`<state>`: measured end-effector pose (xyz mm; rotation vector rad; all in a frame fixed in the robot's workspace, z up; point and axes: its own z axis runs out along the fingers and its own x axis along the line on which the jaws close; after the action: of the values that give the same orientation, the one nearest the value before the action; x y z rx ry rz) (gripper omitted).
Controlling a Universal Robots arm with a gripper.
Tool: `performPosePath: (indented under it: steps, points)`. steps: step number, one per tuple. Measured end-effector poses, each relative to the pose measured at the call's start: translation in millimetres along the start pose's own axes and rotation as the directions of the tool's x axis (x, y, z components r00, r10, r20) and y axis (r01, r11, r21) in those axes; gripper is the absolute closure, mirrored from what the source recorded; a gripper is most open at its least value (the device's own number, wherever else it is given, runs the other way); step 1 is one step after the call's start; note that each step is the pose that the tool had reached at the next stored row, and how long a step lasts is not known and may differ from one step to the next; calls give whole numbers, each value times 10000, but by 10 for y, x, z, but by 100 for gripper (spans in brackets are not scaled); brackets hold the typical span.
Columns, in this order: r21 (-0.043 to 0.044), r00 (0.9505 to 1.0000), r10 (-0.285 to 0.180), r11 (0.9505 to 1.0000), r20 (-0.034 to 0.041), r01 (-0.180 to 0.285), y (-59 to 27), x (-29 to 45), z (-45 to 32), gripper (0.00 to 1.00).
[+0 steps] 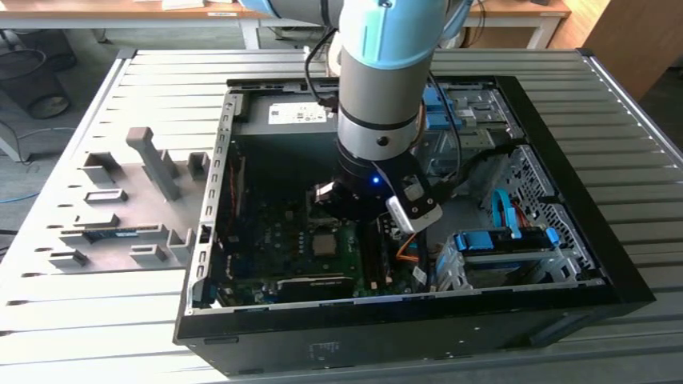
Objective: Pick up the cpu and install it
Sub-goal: 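Place the cpu into insertion slot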
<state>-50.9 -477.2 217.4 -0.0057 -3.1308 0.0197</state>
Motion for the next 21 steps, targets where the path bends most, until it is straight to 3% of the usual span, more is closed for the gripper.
performPosePath:
  steps: [8, 12, 14, 21]
  points:
    - [3, 10000, 2, 10000, 1, -2, 5, 5, 0, 90]
    - [2, 10000, 2, 10000, 97, -2, 4, 171, 1, 90]
    - [4, 9999, 4, 10000, 138, -4, 4, 203, -10, 90]
    - [1, 9999, 4, 10000, 151, -4, 2, 216, -191, 90]
